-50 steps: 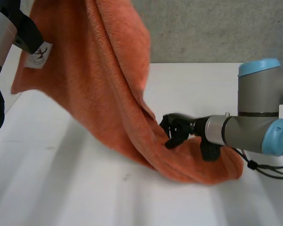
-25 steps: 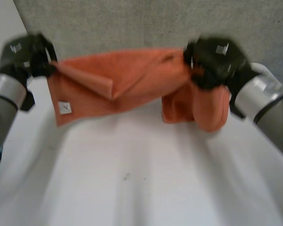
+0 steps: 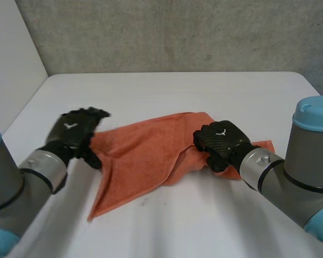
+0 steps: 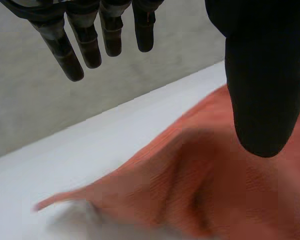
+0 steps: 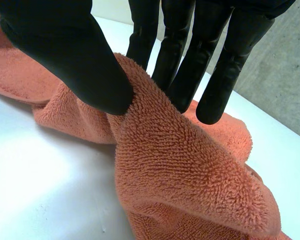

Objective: Fold the laundry

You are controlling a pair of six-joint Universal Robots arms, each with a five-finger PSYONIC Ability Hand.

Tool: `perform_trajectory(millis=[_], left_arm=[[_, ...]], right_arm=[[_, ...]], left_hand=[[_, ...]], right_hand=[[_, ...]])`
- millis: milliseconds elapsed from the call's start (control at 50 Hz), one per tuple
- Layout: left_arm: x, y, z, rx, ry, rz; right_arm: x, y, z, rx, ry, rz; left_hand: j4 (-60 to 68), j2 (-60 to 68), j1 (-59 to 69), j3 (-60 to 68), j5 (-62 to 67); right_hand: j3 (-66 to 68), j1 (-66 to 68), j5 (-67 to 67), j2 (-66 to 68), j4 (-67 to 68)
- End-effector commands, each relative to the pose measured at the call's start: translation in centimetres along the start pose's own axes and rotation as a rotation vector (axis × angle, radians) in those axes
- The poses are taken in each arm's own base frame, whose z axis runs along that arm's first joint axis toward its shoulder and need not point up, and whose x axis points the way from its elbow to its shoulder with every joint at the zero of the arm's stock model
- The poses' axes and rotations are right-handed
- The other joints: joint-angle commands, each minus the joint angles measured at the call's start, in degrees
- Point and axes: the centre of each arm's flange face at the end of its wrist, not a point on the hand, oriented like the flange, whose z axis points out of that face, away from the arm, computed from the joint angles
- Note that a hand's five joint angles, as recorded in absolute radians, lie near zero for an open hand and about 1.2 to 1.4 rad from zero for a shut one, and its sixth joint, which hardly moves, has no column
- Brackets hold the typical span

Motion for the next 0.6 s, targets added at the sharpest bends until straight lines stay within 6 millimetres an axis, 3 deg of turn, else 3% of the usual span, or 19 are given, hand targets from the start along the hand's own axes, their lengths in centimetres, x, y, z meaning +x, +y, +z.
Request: perform_trajectory(millis=[20, 160, 240, 400, 600], left_arm=[[7.4, 0.7, -5.4, 0.027, 0.251, 0.254], [8.8, 3.2, -7.0, -0.019, 0.287, 0.51], [8.8, 3.4, -7.2, -0.033, 0.236, 0.566], [7.5, 4.7, -6.6, -0.117, 0.07, 0.568], [7.1, 6.7, -6.2, -0.207, 0.056, 0.457]], right_arm=[[-0.1, 0.4, 0.0, -0.014, -0.005, 0.004], [-0.3, 1.2, 0.2, -0.038, -0.012, 0.009], [-0.3, 1.3, 0.2, -0.041, -0.013, 0.008], [-0.3, 1.4, 0.2, -0.045, -0.013, 0.007], [0.0, 1.8, 0.2, -0.056, -0.004, 0.009]], left_hand=[[0.4, 0.4, -0.1, -0.2, 0.2], [1.6, 1.5, 1.1, 1.0, 1.4], [1.6, 1.5, 1.1, 1.0, 1.4], [4.6, 4.5, 4.1, 4.0, 4.4], [7.0, 6.9, 6.5, 6.3, 6.7]], right_hand=[[12.4, 25.1, 13.9, 13.0, 11.9], [12.4, 25.1, 13.9, 13.0, 11.9], [12.4, 25.1, 13.9, 13.0, 11.9], [12.4, 25.1, 13.9, 13.0, 11.9], [12.4, 25.1, 13.9, 13.0, 11.9]])
